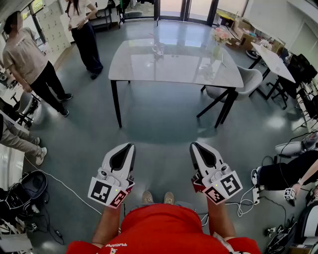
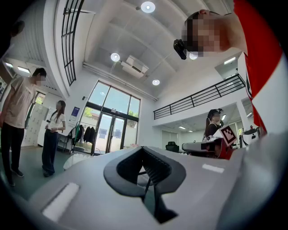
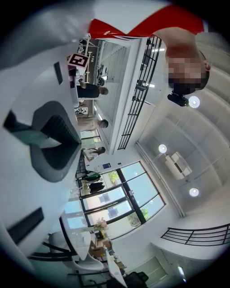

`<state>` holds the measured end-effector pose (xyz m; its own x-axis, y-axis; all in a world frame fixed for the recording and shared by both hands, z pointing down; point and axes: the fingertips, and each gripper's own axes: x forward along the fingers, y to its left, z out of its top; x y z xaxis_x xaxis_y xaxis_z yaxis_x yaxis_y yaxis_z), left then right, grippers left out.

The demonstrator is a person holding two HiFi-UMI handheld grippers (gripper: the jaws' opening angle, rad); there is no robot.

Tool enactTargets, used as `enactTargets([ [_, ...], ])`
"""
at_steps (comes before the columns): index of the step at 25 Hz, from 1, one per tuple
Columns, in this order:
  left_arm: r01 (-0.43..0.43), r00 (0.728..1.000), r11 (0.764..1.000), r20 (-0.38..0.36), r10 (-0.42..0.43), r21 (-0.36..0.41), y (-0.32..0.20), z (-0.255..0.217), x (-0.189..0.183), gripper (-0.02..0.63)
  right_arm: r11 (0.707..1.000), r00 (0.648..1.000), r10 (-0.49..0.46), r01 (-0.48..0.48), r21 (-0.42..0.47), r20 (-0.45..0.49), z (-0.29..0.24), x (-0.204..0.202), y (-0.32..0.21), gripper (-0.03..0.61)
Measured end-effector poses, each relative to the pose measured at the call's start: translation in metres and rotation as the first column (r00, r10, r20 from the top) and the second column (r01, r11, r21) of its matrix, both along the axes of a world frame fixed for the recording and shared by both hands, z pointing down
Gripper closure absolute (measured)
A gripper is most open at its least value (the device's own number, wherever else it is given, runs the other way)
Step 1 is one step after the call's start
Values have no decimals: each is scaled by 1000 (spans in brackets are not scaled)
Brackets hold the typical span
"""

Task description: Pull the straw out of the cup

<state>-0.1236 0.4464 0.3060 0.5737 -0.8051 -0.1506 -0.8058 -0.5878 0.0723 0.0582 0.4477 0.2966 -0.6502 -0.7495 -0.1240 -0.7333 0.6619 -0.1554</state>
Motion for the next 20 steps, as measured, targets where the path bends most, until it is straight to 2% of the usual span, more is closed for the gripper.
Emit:
enactTargets([
  [20,15,1000,1000,1,-15,9,-6,-8,5,609,999,1000,-25,25,40,5,-14,4,-4,578],
])
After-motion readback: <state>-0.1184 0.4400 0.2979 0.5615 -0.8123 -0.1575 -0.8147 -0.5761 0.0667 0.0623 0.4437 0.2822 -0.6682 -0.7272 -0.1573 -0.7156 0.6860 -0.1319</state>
